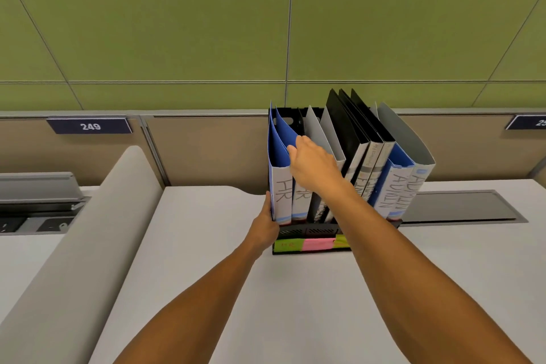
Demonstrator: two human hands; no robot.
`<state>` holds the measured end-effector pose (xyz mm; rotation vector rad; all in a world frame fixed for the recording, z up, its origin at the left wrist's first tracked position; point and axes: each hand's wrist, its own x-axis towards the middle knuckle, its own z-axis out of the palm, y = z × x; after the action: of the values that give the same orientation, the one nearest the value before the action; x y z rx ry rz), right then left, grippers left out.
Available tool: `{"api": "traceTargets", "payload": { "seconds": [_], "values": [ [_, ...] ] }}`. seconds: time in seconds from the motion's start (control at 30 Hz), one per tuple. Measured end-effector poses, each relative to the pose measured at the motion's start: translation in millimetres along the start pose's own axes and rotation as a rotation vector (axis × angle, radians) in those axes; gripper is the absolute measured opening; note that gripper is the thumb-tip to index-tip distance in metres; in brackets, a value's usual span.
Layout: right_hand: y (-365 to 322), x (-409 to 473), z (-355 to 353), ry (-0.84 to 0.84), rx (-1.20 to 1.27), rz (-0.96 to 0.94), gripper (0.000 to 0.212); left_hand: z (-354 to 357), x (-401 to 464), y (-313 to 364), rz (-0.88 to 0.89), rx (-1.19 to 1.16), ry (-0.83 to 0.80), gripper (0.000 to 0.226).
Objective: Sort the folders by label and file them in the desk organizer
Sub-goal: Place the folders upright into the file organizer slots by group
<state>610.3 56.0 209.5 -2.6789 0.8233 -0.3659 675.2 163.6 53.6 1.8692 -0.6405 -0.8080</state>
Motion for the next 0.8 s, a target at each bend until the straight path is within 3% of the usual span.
{"api": "traceTargets", "payload": {
  "seconds": [0.07, 0.13, 0.17, 0.27, 0.33, 0.47, 0.67, 0.8],
  "values": [
    [-8, 9, -13, -0.179, 0.132, 0.079, 0.047, 2, -1, 1, 0.006, 0.031, -0.001, 0.09],
    [-18, 11, -19, -0.243, 0.213, 0.153, 0.093, 4, 0, 1, 0.019, 0.06, 0.009, 0.089],
    [-21, 10, -16, -0.233, 0.155, 0.162, 0.103, 4, 1, 1, 0.022, 0.074, 0.013, 0.089],
    [-24, 4, 5, -0.107, -0.038, 0.218, 0.089, 4, 3, -1, 0.015, 0.111, 0.0, 0.088],
    [-26, 7, 9, -0.06, 0.04, 0.34, 0.081, 4, 3, 1, 0.003, 0.112, 0.001, 0.089],
    [-29, 10, 7, -0.082, 0.186, 0.456, 0.088, 8, -1, 1, 0.01, 0.071, 0.028, 0.083],
    [-27, 9, 1, -0.194, 0.072, 0.31, 0.101, 15, -14, -9, 0.007, -0.089, 0.109, 0.059],
    [-12, -1, -11, -0.164, 0.283, 0.206, 0.094, 17, -22, -6, 0.052, -0.095, 0.159, 0.053]
  ]
}}
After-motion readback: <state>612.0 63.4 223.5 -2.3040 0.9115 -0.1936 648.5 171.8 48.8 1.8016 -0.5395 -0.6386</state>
